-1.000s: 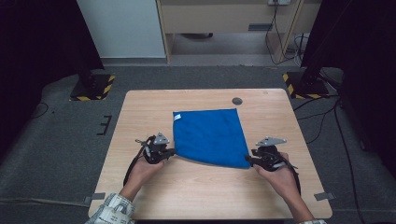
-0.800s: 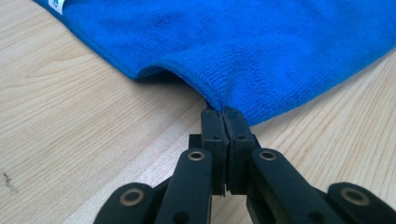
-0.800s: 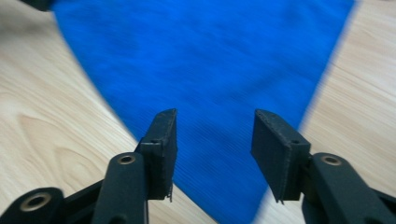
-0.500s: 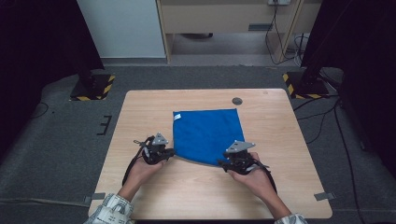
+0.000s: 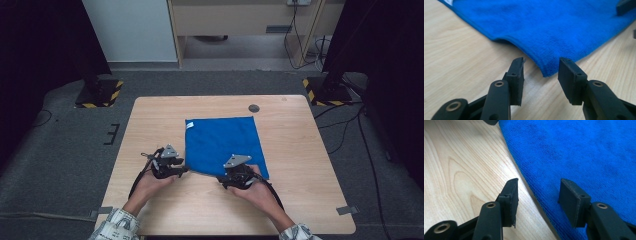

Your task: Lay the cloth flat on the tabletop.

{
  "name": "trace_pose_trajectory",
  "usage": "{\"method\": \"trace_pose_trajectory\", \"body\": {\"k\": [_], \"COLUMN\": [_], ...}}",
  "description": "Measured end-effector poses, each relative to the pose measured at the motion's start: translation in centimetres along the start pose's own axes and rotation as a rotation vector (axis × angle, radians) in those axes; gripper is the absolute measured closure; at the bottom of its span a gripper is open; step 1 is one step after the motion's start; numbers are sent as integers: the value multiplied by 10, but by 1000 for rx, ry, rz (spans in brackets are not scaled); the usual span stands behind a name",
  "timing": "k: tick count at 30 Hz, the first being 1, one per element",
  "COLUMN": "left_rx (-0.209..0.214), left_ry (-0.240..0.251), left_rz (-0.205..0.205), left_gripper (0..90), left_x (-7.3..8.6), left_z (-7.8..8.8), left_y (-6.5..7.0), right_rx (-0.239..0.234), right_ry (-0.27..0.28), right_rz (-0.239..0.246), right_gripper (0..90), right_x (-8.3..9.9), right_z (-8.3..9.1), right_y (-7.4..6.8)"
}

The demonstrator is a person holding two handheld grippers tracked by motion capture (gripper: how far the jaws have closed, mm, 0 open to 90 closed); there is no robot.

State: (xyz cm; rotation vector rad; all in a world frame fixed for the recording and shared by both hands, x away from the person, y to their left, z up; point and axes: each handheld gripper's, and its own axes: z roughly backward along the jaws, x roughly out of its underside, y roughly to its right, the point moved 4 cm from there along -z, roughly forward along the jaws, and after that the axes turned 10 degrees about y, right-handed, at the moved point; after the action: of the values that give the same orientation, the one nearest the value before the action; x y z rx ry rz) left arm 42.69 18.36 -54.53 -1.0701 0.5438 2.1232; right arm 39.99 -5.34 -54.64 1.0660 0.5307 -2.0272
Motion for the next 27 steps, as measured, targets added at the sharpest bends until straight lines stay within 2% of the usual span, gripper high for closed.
{"method": "trace_pose_trajectory", "body": {"k": [3,6,9,11,17,21,27], "left_rx": [9,19,28,32,54,50,41], "left_ry": [-5,-10,-10,-2,34,35,51], "left_rz": [-13,-16,-17,-19,-8,-12,30], "left_gripper": [535,549,609,679,873,885,874], "left_x": [0,0,-1,-2,-16,-29,-59], "left_z": [-2,-3,-3,-3,-8,-13,-32], "left_y": [3,5,4,4,2,-3,-16], "right_rx": [5,7,6,7,-6,-6,11], "right_ry": [-10,-8,-14,-13,1,19,24], "right_rz": [13,14,16,12,-21,-57,-115], "right_gripper": [593,715,826,875,891,891,890], "right_x": [0,0,0,-1,-7,-14,-22], "right_z": [-3,-3,-3,-3,1,3,3], "right_y": [1,3,6,8,17,28,57]}}
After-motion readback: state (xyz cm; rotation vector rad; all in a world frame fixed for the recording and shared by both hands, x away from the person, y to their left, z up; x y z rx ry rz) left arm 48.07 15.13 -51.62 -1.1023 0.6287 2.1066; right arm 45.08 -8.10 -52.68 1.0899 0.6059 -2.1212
